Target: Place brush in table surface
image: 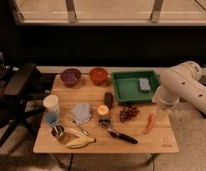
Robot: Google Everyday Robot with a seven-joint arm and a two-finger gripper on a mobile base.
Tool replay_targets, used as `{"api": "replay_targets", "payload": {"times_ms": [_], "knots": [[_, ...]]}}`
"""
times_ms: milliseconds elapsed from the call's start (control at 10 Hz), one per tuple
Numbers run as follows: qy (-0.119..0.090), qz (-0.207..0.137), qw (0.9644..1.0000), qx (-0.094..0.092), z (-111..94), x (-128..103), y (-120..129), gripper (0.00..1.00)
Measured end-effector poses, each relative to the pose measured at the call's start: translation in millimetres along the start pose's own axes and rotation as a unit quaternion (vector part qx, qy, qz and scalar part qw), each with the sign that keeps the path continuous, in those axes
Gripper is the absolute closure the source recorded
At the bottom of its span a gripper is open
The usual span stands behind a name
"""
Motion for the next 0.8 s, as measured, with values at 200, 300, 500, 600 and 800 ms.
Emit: {"api": "replay_targets", "payload": {"times_ms": [200,300,500,600,800], "knots": [[0.0,0.0,1.0,0.0,0,0,0,0.35],[0.0,0.0,1.0,0.0,0,0,0,0.35],[-0.002,-0.006,1.0,0.0,-1,-1,0,0.35],[-0.008,-0.023,0.9997,-0.001,-1,-5,0,0.35],[-0.02,-0.083,0.9963,-0.007,1,-29,6,0.35]]}}
